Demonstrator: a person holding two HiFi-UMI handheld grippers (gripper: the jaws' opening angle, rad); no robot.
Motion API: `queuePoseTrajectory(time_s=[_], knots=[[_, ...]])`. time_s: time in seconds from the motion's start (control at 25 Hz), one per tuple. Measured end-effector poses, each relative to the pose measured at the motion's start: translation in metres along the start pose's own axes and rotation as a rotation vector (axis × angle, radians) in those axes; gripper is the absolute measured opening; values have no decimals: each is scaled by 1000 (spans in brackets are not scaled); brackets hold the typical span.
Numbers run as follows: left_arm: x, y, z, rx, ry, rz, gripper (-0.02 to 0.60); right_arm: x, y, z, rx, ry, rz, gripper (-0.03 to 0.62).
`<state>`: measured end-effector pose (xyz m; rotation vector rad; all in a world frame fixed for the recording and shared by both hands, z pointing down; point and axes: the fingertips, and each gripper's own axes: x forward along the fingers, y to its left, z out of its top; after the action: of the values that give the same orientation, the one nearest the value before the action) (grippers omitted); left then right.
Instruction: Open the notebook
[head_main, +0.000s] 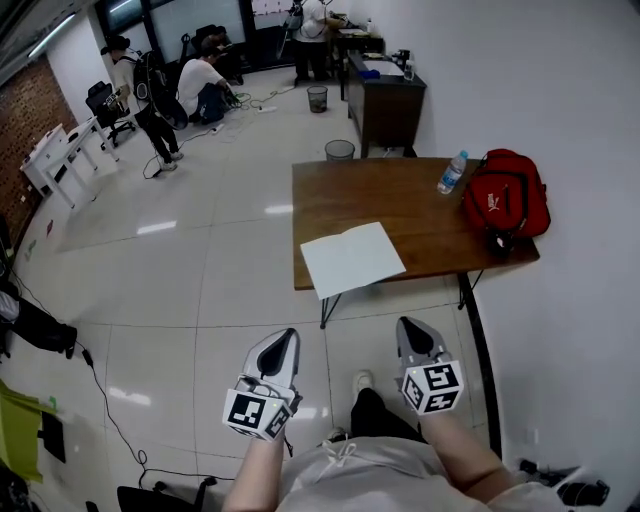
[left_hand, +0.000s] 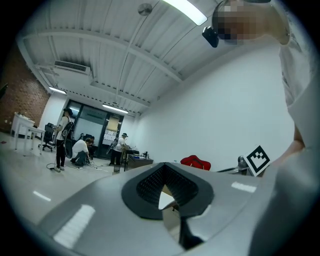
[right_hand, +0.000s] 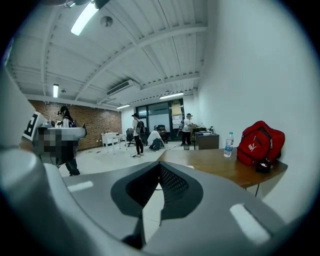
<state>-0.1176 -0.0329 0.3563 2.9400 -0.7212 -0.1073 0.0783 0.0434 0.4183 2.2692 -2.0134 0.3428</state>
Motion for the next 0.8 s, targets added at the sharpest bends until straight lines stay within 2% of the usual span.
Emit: queuePoseTrajectory(time_s=[0.2,0.36,0.8], knots=[[-18,-19,-7,-60,-4,-10,6,-32,6,-9,-13,22,-13,6],[-20,-34,-13,-55,0,-17,6,-39,1,-9,-15,20,-4,6],[-4,-58,-11,-43,-4,-2,6,-43,-3,-4,-11,20,88,5]])
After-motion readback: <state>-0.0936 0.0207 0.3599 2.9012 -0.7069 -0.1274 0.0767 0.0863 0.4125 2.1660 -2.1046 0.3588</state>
